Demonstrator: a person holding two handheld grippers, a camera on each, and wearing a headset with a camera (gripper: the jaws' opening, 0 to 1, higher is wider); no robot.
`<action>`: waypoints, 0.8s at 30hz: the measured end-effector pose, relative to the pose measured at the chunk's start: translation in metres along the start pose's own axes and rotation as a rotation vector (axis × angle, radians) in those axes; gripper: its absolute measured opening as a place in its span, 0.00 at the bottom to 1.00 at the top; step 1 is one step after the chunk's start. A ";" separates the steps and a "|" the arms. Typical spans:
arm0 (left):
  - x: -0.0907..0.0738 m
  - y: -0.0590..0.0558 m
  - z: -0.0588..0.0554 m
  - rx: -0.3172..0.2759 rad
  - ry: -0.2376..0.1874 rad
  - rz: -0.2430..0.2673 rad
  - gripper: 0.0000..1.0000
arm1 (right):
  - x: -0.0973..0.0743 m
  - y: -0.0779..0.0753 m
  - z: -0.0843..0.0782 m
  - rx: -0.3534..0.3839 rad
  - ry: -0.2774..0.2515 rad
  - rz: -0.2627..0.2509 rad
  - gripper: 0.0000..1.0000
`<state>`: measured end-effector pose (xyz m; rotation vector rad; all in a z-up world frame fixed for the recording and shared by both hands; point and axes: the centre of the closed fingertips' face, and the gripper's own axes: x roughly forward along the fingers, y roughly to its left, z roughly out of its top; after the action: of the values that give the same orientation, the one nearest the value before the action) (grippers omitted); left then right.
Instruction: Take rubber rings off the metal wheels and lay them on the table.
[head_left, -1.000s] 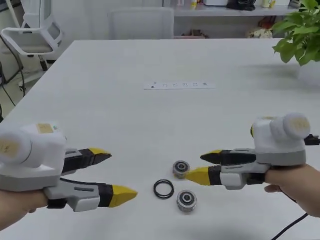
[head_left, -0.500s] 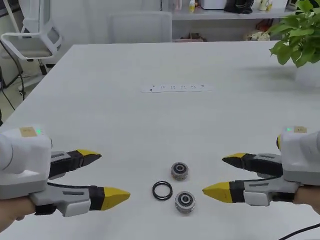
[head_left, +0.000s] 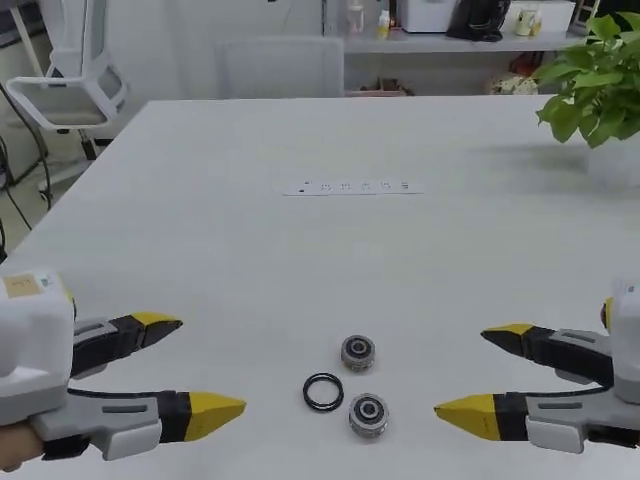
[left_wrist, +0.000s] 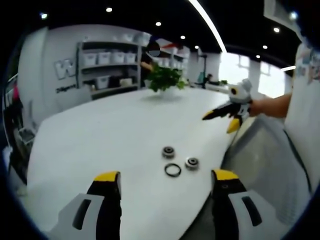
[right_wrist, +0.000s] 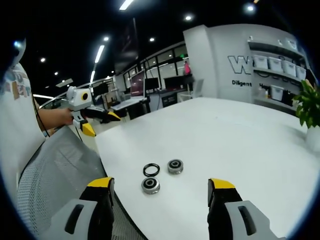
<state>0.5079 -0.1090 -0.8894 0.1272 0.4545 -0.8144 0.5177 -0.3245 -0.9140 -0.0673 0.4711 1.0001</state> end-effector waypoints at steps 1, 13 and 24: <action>-0.001 0.001 0.000 -0.003 -0.003 0.006 0.74 | -0.001 0.000 0.000 0.002 -0.002 -0.001 0.76; -0.013 0.004 -0.002 -0.033 -0.015 0.053 0.75 | -0.011 0.000 -0.013 -0.007 0.020 -0.023 0.78; -0.017 0.005 -0.004 -0.035 -0.020 0.079 0.75 | -0.014 -0.002 -0.013 -0.025 0.022 -0.035 0.78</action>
<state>0.4998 -0.0931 -0.8853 0.1037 0.4418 -0.7290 0.5086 -0.3402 -0.9206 -0.1081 0.4761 0.9721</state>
